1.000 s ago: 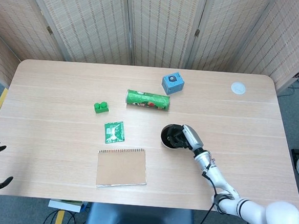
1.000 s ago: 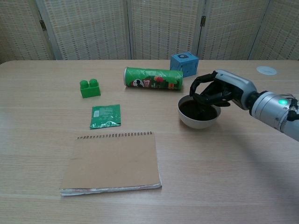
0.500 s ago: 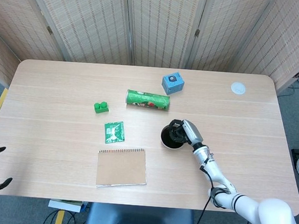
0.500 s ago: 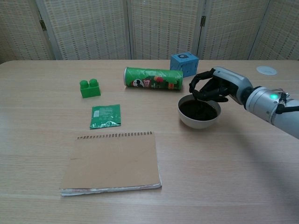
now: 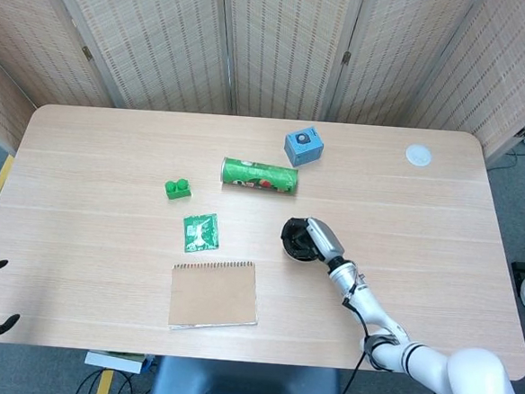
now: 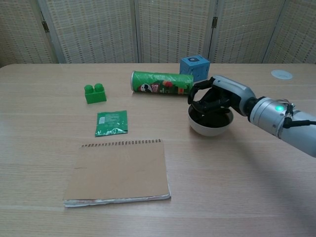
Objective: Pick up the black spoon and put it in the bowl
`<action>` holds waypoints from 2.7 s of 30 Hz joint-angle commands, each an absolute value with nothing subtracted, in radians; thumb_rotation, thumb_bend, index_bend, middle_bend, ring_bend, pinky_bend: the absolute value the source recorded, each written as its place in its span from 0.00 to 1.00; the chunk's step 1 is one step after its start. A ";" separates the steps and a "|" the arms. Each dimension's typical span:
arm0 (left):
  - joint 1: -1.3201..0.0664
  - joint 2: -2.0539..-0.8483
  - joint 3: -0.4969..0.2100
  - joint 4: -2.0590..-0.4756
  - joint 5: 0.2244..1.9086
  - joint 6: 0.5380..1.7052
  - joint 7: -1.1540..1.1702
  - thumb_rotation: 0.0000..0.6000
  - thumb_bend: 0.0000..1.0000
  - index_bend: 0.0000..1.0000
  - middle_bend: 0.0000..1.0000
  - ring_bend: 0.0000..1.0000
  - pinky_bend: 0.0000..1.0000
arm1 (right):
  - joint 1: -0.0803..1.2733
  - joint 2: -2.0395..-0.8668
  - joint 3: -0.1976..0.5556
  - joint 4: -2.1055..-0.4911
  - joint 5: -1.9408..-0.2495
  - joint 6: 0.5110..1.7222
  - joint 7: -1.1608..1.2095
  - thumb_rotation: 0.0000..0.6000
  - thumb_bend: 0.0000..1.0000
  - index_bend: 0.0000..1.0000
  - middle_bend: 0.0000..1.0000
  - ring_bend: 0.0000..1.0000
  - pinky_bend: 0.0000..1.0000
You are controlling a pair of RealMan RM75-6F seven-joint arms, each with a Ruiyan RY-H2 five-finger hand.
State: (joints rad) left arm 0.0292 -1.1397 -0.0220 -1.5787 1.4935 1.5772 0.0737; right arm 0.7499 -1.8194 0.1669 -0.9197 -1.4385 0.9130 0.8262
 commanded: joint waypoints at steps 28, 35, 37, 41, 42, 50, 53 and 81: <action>0.029 -1.141 -0.023 -1.578 1.484 1.570 0.078 1.00 0.17 0.20 0.15 0.10 0.15 | 0.788 -1.860 0.177 -0.821 -1.454 0.932 0.830 1.00 0.42 0.64 1.00 1.00 1.00; 0.028 -1.142 -0.022 -1.578 1.486 1.567 0.079 1.00 0.17 0.20 0.15 0.10 0.15 | 0.764 -1.849 0.140 -0.849 -1.484 0.966 0.856 1.00 0.42 0.65 1.00 1.00 1.00; 0.027 -1.142 -0.023 -1.578 1.488 1.568 0.079 1.00 0.17 0.20 0.15 0.10 0.15 | 0.755 -1.839 0.129 -0.862 -1.490 0.973 0.863 1.00 0.42 0.65 1.00 1.00 1.00; 0.026 -1.142 -0.022 -1.579 1.491 1.566 0.082 1.00 0.17 0.20 0.15 0.10 0.15 | 0.735 -1.813 0.105 -0.885 -1.504 0.988 0.868 1.00 0.42 0.65 1.00 1.00 1.00; 0.026 -1.143 -0.022 -1.579 1.491 1.566 0.083 1.00 0.17 0.20 0.15 0.10 0.15 | 0.731 -1.808 0.101 -0.888 -1.506 0.991 0.867 1.00 0.42 0.65 1.00 1.00 1.00; 0.026 -1.143 -0.022 -1.584 1.492 1.567 0.089 1.00 0.17 0.20 0.15 0.10 0.15 | 0.719 -1.792 0.104 -0.860 -1.487 0.981 0.857 1.00 0.42 0.65 1.00 1.00 1.00; 0.026 -1.143 -0.020 -1.585 1.492 1.565 0.092 1.00 0.17 0.20 0.15 0.10 0.15 | 0.729 -1.808 0.118 -0.825 -1.474 0.968 0.854 1.00 0.43 0.65 1.00 1.00 1.00; 0.026 -1.143 -0.022 -1.579 1.488 1.563 0.088 1.00 0.17 0.20 0.15 0.10 0.15 | 0.741 -1.855 0.079 -0.796 -1.534 1.029 0.926 1.00 0.43 0.65 1.00 1.00 1.00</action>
State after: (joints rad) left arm 0.0256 -1.1427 -0.0220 -1.5785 1.4879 1.5625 0.0880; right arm 0.7465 -1.8608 0.0842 -0.7898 -1.5302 1.0243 0.9246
